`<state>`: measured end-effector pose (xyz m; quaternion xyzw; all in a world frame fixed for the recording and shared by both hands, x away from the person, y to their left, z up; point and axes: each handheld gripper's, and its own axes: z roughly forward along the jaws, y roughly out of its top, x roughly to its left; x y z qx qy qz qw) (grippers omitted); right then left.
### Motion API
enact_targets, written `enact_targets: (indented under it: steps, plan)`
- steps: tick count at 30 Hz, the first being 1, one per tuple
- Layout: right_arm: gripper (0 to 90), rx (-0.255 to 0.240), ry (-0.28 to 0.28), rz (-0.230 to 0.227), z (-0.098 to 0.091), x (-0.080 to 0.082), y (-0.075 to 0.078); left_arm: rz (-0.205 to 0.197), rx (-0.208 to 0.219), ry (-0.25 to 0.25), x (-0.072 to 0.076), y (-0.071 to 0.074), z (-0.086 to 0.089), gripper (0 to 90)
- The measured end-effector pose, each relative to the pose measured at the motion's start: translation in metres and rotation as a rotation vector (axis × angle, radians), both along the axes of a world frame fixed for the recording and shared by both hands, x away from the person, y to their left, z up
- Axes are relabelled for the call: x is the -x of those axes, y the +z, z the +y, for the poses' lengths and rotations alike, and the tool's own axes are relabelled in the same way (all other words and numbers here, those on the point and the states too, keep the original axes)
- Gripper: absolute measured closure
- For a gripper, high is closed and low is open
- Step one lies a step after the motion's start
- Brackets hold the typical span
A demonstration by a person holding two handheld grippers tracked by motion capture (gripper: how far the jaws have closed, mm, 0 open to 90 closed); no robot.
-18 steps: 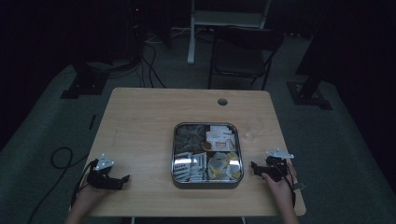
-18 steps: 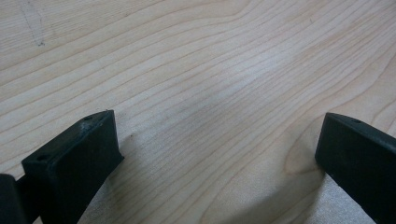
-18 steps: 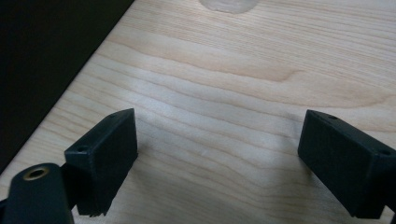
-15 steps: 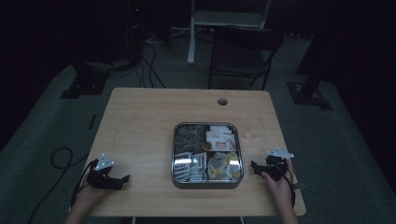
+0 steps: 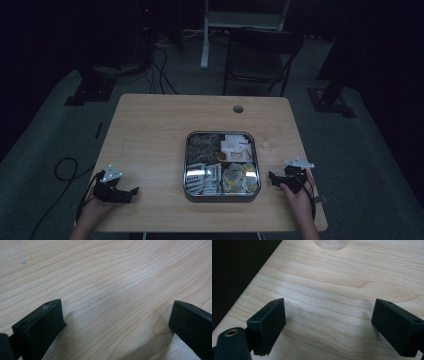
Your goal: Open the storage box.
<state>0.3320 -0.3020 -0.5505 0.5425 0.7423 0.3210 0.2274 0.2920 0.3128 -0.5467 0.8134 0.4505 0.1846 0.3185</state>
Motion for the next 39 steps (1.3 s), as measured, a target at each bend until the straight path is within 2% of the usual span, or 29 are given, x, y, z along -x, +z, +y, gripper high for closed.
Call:
enact_targets:
  steps: [11, 19, 22, 25, 33, 39]
  plan:
    - [11.7, 0.000, 0.000, 0.000, 0.000, 0.000, 0.000, 0.004, -0.004, -0.011, -0.002, 0.001, -0.001, 0.4]
    - [11.7, 0.000, 0.000, 0.000, 0.000, 0.000, 0.000, 0.017, -0.009, -0.042, -0.008, 0.003, -0.007, 0.4]
    - [11.7, 0.000, 0.000, 0.000, 0.000, 0.000, 0.000, 0.017, 0.009, -0.055, -0.009, 0.005, -0.009, 0.4]
    - [11.7, 0.000, 0.000, 0.000, 0.000, 0.000, 0.000, 0.012, 0.006, -0.057, -0.009, 0.005, -0.011, 0.5]
    - [11.7, -0.001, -0.001, 0.000, 0.000, 0.000, 0.000, 0.000, 0.030, -0.103, -0.010, 0.011, -0.019, 0.5]
    - [11.7, -0.001, -0.001, 0.000, 0.000, 0.000, 0.000, -0.021, 0.057, -0.160, -0.015, 0.020, -0.037, 0.5]
